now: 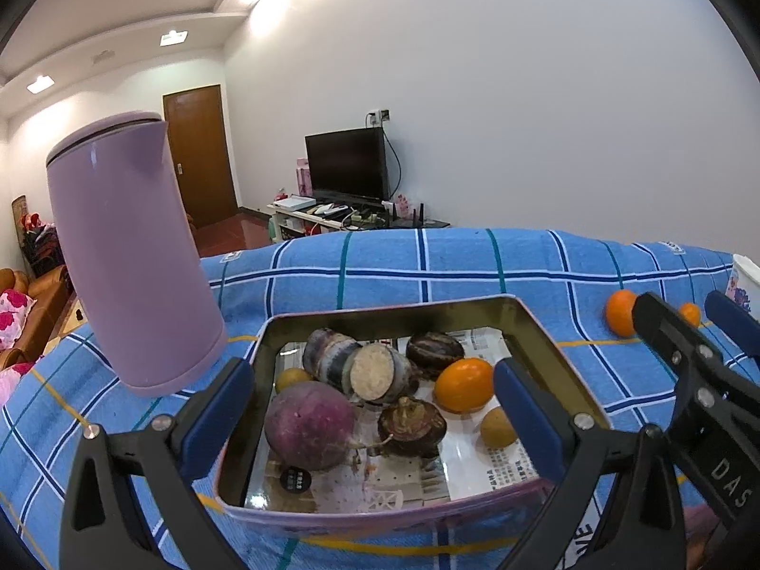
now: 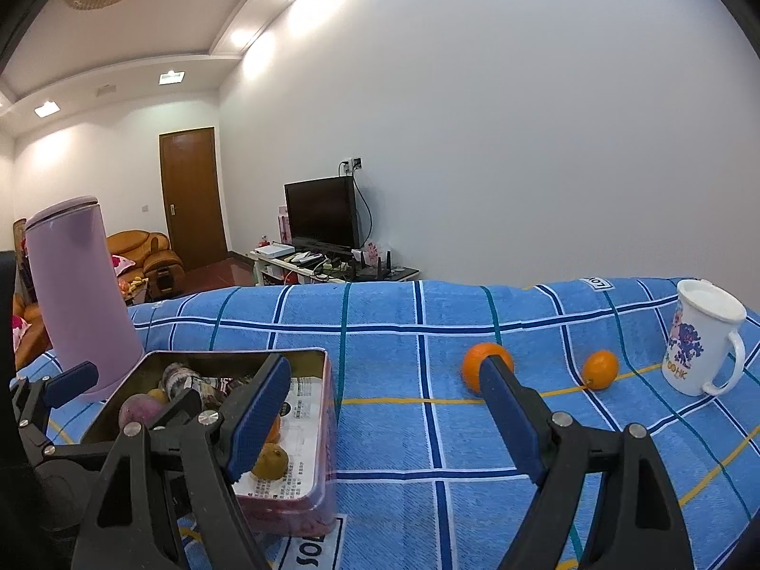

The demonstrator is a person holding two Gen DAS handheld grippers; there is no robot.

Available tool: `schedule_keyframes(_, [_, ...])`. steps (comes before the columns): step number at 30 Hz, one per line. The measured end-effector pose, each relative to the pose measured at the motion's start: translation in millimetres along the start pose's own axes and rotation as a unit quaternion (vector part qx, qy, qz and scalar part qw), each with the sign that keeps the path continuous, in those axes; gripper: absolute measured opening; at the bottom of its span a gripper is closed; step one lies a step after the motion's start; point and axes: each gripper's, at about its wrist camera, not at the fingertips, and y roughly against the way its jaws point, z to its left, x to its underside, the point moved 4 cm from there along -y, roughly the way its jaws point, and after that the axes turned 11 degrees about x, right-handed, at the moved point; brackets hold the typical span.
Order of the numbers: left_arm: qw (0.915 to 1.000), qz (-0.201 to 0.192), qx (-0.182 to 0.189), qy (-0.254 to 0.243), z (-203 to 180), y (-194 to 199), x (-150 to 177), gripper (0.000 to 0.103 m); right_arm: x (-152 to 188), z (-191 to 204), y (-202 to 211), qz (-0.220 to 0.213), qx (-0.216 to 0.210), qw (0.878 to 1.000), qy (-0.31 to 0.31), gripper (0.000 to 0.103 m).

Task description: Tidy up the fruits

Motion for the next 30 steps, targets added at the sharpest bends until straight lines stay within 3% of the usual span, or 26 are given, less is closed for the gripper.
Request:
schedule_keyframes(12, [1.0,0.002,0.002,0.007,-15,6,4,0.103,1,-7,6,0.0,-0.004,1.0,0.004,0.083])
schedule_keyframes(30, [1.0,0.003,0.005,-0.002,-44,15,8,0.103,4,-49,16,-0.009,0.011,1.0,0.027,0.083])
